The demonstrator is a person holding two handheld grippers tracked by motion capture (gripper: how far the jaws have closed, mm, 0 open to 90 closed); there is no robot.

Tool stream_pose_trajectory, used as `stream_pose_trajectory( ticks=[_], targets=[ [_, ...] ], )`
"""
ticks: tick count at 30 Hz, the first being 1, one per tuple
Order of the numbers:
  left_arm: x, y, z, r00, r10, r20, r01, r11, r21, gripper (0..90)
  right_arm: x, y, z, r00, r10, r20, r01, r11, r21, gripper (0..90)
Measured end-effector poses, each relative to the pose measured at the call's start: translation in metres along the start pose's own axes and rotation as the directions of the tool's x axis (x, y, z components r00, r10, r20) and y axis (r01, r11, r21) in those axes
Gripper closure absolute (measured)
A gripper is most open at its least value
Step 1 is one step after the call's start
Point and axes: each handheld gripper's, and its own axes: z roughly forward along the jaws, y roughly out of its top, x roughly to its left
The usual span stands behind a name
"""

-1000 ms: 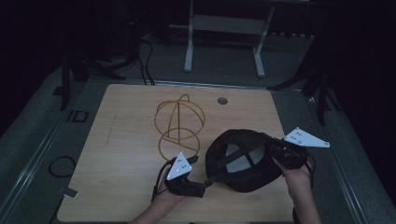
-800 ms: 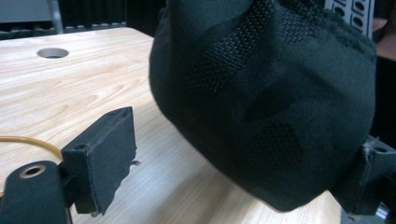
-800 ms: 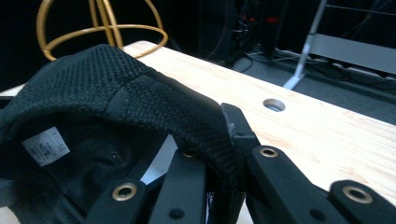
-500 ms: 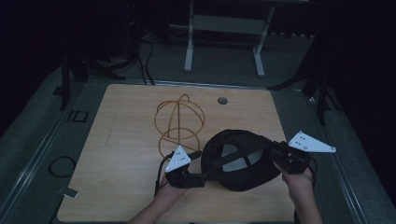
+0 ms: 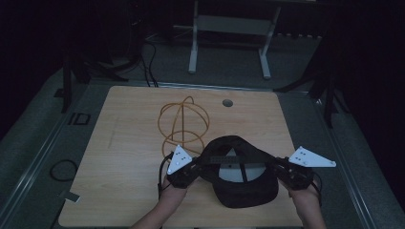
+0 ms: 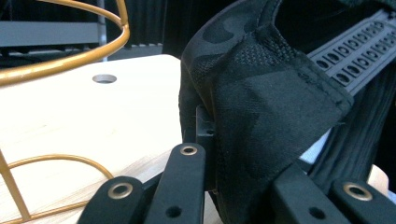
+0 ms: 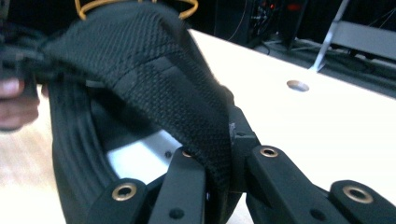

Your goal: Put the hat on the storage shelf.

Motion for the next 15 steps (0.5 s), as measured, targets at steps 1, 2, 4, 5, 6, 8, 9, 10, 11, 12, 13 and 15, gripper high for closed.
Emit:
stream_pose_trajectory(
  ticks=[1, 2, 4, 5, 6, 8, 9, 10, 11, 12, 13, 15],
  targets=[
    [-0.001, 0.002, 0.000, 0.9999, 0.010, 0.004, -0.010, 0.9999, -0.003, 87.9, 0.001, -0.003, 0.000, 0.9999, 0.011, 0.002, -0.011, 1.000, 0.006, 87.4],
    [-0.003, 0.004, 0.000, 0.9996, 0.029, 0.006, -0.029, 0.9996, -0.002, 88.0, 0.001, -0.006, -0.001, 0.9998, 0.022, -0.003, -0.022, 1.000, 0.006, 87.4],
    [-0.007, 0.009, -0.001, 0.9984, 0.056, 0.009, -0.056, 0.9984, -0.010, 88.2, 0.001, -0.013, -0.002, 0.9991, 0.043, -0.002, -0.043, 0.999, 0.008, 87.1],
    [-0.009, 0.013, -0.001, 0.9980, 0.062, 0.012, -0.062, 0.9980, -0.011, 88.3, 0.002, -0.019, -0.003, 0.9987, 0.050, 0.001, -0.050, 0.999, 0.012, 86.5],
    [-0.010, 0.016, -0.002, 0.9972, 0.074, 0.010, -0.074, 0.9972, -0.012, 88.3, 0.002, -0.019, -0.003, 0.9987, 0.050, 0.001, -0.050, 0.999, 0.012, 86.5],
    [-0.012, 0.023, -0.001, 0.9951, 0.098, 0.006, -0.098, 0.9951, -0.011, 88.4, 0.003, -0.025, -0.004, 0.9990, 0.045, 0.008, -0.045, 0.999, 0.021, 86.4],
    [-0.014, 0.026, -0.001, 0.9933, 0.116, 0.006, -0.116, 0.9933, -0.007, 88.4, 0.004, -0.027, -0.005, 0.9987, 0.051, 0.003, -0.051, 0.999, 0.020, 85.5],
    [-0.015, 0.028, -0.001, 0.9920, 0.126, 0.004, -0.126, 0.9920, -0.009, 88.4, 0.003, -0.029, -0.006, 0.9982, 0.059, -0.010, -0.059, 0.998, 0.020, 84.4],
    [-0.016, 0.031, -0.001, 0.9904, 0.138, 0.003, -0.138, 0.9904, -0.004, 88.4, 0.004, -0.031, -0.008, 0.9974, 0.069, -0.020, -0.069, 0.997, 0.019, 80.0],
    [-0.019, 0.034, -0.001, 0.9854, 0.170, -0.008, -0.170, 0.9854, -0.007, 88.4, 0.004, -0.033, -0.009, 0.9969, 0.073, -0.030, -0.073, 0.997, 0.021, 78.1],
    [-0.019, 0.034, -0.001, 0.9854, 0.170, -0.008, -0.170, 0.9854, -0.007, 88.4, 0.004, -0.033, -0.009, 0.9969, 0.073, -0.030, -0.073, 0.997, 0.021, 78.1],
    [-0.024, 0.037, -0.002, 0.9774, 0.210, -0.020, -0.210, 0.9775, -0.011, 88.4, 0.005, -0.035, -0.011, 0.9959, 0.079, -0.045, -0.078, 0.997, 0.030, 73.2]
  ],
)
